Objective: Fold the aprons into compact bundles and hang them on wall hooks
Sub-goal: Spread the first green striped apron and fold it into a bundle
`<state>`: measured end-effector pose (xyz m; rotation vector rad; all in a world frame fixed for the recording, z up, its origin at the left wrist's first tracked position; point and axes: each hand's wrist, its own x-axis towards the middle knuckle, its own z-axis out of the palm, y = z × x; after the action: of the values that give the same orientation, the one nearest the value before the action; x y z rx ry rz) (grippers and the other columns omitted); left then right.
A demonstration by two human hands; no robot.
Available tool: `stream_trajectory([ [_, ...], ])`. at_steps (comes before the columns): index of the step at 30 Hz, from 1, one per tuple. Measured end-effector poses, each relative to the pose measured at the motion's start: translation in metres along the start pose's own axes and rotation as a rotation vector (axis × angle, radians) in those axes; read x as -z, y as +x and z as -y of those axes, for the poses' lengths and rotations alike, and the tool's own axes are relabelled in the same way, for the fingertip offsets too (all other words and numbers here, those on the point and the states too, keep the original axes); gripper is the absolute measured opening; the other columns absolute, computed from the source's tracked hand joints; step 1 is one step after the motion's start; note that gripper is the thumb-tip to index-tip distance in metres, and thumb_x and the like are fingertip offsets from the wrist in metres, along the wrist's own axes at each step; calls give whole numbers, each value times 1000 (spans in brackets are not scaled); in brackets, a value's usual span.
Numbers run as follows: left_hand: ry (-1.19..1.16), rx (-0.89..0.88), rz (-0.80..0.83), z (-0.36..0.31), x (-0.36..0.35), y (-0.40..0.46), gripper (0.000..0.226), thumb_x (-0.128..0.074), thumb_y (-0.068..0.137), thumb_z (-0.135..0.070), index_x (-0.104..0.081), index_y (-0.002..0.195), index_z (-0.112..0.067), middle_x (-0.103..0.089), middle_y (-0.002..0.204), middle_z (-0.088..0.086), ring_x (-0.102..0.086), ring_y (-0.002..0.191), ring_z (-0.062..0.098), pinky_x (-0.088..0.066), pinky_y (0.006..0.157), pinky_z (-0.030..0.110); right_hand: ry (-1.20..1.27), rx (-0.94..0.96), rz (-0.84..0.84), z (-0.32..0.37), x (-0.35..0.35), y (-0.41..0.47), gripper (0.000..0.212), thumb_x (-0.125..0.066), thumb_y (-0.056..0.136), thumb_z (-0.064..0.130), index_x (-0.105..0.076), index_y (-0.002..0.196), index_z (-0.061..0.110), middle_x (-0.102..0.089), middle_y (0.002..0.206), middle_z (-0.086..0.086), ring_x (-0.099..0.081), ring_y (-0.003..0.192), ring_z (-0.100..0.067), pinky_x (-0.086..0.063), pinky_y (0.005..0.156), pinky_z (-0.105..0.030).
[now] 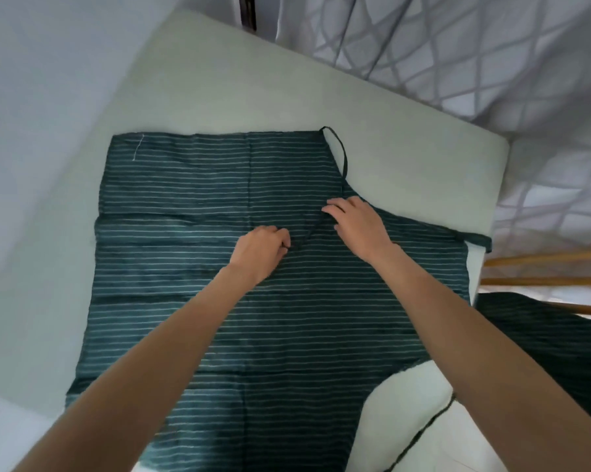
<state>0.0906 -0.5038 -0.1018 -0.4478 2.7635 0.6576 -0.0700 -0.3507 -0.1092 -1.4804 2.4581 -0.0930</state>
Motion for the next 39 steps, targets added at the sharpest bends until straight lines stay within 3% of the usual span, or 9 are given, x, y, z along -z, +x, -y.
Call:
stream_trajectory([
  [4,-210,-42,-260,-5,43,40,13,-50,94,-19,-57,106,-15,-57,100,1,-60,79,20,-51,74,38,93,-67,-168,-21,12,7,11,-61,89,14,-63,98,8,-61,113,-8,-54,98,-28,-50,79,-42],
  [8,-330,-148,-451,-19,80,116,9,-59,90,-15,-64,98,-13,-59,97,1,-61,75,13,-55,76,34,59,-240,-450,-60,41,32,8,-60,89,10,-63,91,4,-62,98,-10,-59,74,-25,-44,55,-29],
  [12,-338,-266,-566,-32,89,180,11,-60,88,-11,-66,97,-10,-61,96,6,-62,75,16,-55,72,35,27,-316,-600,-93,66,57,4,-63,83,5,-63,86,2,-62,90,-13,-59,66,-26,-43,50,-27],
  [15,-270,-199,-417,-28,81,210,29,-53,92,-11,-59,120,-13,-57,122,8,-59,102,22,-46,91,32,-14,-370,-502,-111,69,66,16,-61,81,-5,-64,95,2,-62,99,-15,-60,78,-29,-46,55,-31],
  [18,-78,-106,-72,-14,68,222,51,-44,98,-21,-29,146,-14,-28,152,6,-26,139,21,-19,114,29,30,-529,-158,-118,58,63,41,-49,91,-2,-48,131,5,-44,137,-13,-49,115,-29,-43,88,-37],
  [20,49,-104,40,-8,66,219,55,-40,99,-29,-19,149,-16,-18,156,5,-11,144,21,-9,117,32,78,-573,4,-115,52,54,50,-45,95,7,-34,143,11,-28,151,-10,-33,133,-27,-29,107,-35],
  [24,-5,-141,-42,-7,67,185,47,-41,99,-30,-35,143,-18,-39,146,8,-27,138,26,-20,114,39,250,-508,-74,-84,48,21,48,-47,96,18,-37,142,17,-32,150,-8,-28,136,-27,-21,112,-37],
  [31,-75,-238,-278,-12,48,34,29,-51,93,-28,-60,119,-19,-70,99,-9,-63,93,20,-45,92,41,432,-331,-323,11,30,-75,23,-59,90,18,-63,112,16,-66,105,-1,-55,102,-23,-42,91,-38],
  [39,50,-124,-19,-17,-41,-165,37,-56,89,-40,-56,121,-23,-66,100,-9,-61,95,15,-44,87,32,313,-45,-102,118,-34,-216,9,-62,87,22,-59,94,17,-62,76,7,-56,74,-17,-38,74,-32],
])
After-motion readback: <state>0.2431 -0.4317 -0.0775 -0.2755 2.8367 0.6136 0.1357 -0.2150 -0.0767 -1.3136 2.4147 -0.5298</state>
